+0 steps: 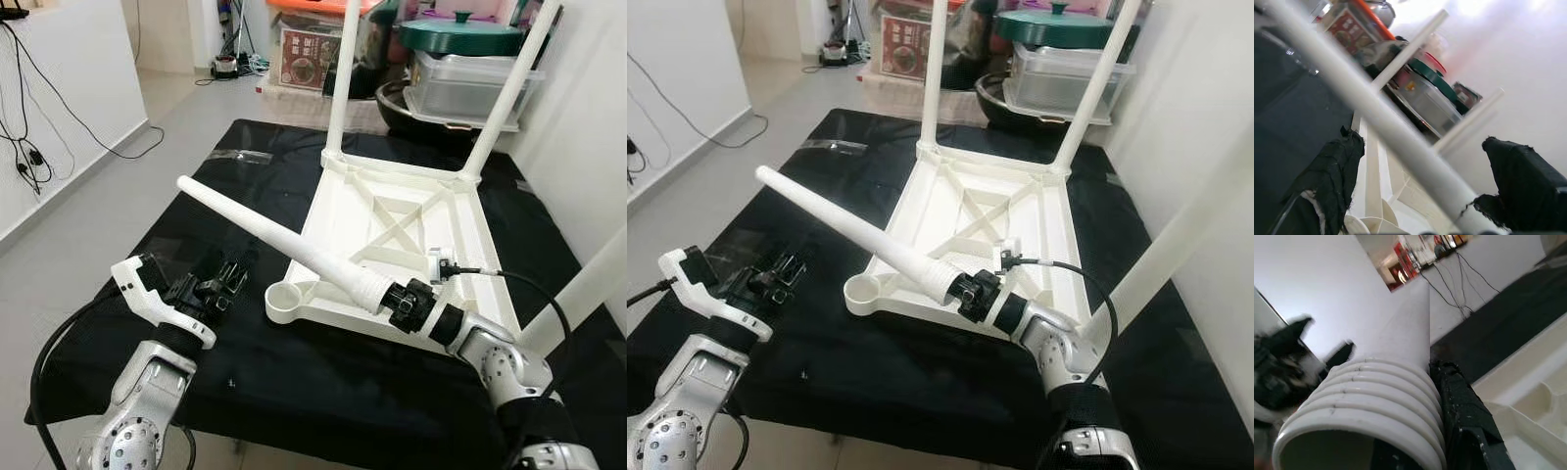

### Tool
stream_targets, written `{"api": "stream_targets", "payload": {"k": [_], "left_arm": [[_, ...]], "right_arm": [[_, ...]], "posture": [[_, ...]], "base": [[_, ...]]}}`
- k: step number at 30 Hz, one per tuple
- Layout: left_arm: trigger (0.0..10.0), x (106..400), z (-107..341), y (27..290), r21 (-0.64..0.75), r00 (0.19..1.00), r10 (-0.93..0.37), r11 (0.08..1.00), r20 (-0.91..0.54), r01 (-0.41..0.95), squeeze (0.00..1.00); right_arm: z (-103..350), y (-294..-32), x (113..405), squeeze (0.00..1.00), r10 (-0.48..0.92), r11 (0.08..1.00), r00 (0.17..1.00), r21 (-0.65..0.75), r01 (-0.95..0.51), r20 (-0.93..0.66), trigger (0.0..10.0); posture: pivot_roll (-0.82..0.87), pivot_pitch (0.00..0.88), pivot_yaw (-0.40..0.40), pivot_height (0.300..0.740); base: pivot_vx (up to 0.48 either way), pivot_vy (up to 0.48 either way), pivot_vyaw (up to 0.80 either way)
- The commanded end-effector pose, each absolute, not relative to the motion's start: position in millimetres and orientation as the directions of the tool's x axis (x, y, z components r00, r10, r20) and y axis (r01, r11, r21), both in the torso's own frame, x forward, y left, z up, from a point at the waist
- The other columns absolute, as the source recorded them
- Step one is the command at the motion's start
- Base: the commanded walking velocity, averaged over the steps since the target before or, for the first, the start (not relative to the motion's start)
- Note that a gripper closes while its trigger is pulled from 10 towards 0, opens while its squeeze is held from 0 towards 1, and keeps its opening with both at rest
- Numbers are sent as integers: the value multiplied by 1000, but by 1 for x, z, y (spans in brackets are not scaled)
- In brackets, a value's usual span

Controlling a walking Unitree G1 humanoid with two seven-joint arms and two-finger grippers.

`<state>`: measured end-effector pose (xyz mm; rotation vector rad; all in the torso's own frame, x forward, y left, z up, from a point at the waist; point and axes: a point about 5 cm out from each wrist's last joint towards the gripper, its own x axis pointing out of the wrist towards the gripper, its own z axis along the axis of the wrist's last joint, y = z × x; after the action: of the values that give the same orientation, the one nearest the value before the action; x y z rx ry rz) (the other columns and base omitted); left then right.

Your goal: Building children table

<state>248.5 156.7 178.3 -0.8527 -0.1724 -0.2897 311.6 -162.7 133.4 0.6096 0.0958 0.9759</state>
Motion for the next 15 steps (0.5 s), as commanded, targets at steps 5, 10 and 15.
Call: {"api": "stream_targets", "payload": {"k": [5,10,15], "left_arm": [[10000,251,176,152,-818,954,-148,492,259,298,0],[10000,255,177,156,-830,957,-136,477,255,288,0],[10000,260,183,167,-838,951,-121,451,284,308,0]], "right_arm": [[138,-157,304,0,796,312,541,581,-752,272,0],[139,-151,292,0,841,224,457,581,-782,291,0],[136,-153,272,0,910,103,311,576,-811,274,0]], "posture": [[37,0,-71,740],[34,0,-69,740],[37,0,-69,740]], "base": [[0,0,0],[0,0,0],[0,0,0]]}}
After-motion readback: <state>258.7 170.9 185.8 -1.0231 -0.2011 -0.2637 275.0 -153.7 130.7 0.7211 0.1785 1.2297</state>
